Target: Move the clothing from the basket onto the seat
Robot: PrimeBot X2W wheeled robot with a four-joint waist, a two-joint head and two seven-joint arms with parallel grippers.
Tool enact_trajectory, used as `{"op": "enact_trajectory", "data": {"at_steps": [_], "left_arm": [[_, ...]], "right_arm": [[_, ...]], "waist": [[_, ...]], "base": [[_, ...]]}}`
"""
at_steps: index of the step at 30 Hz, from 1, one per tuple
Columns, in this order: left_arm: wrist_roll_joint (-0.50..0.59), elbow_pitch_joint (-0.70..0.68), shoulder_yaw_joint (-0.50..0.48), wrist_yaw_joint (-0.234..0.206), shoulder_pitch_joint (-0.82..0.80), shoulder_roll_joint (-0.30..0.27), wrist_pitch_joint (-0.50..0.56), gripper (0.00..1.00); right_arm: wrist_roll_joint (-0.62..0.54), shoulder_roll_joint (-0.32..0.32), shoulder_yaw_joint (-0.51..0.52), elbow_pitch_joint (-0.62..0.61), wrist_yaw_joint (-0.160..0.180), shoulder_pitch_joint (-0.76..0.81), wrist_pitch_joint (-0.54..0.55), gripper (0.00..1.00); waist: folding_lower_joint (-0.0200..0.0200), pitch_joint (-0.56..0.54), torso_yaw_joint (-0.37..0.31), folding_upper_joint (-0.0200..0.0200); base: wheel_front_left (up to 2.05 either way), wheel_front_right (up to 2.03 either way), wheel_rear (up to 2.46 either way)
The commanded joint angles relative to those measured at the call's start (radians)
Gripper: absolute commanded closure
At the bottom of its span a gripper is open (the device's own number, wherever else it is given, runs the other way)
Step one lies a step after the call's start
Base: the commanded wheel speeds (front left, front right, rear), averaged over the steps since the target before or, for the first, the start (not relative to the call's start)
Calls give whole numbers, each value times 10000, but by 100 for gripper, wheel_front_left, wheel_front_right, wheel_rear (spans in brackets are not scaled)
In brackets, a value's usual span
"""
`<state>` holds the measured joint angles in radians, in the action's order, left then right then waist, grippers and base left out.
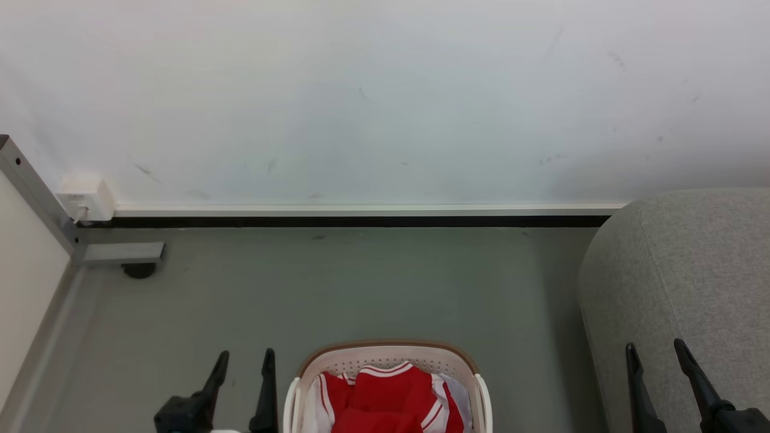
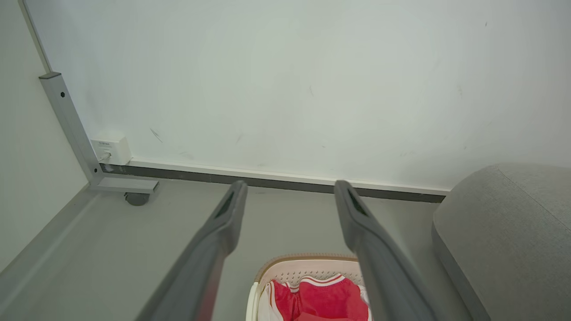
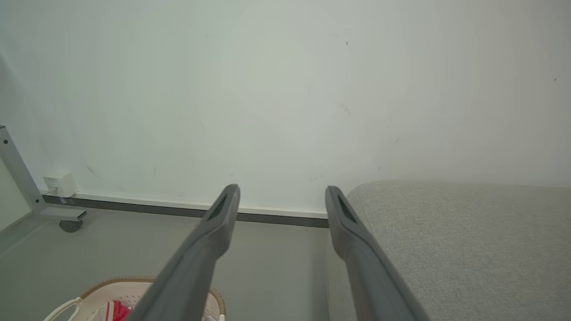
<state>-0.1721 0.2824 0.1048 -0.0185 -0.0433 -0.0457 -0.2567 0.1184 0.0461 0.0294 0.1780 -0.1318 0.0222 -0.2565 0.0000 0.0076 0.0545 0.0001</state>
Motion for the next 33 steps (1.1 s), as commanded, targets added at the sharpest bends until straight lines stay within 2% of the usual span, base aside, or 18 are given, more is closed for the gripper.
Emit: {"op": "enact_trajectory", "data": {"at_steps": [1, 22, 33], "left_arm": [[294, 18, 5, 0, -37, -81, -72, 0], [134, -22, -26, -51, 74, -79, -90, 0], [447, 520, 422, 438, -661, -71, -84, 0]], "right_arm": [[-127, 73, -13, 24, 20, 64, -75, 0], [74, 69, -73, 53, 21, 52, -82, 0], [247, 66, -309, -189, 21, -414, -81, 0]], "waist": [[0, -2, 13, -1], [0, 14, -103, -1], [0, 711, -793, -1]], "base": [[0, 0, 0], [0, 0, 0], [0, 0, 0]]}}
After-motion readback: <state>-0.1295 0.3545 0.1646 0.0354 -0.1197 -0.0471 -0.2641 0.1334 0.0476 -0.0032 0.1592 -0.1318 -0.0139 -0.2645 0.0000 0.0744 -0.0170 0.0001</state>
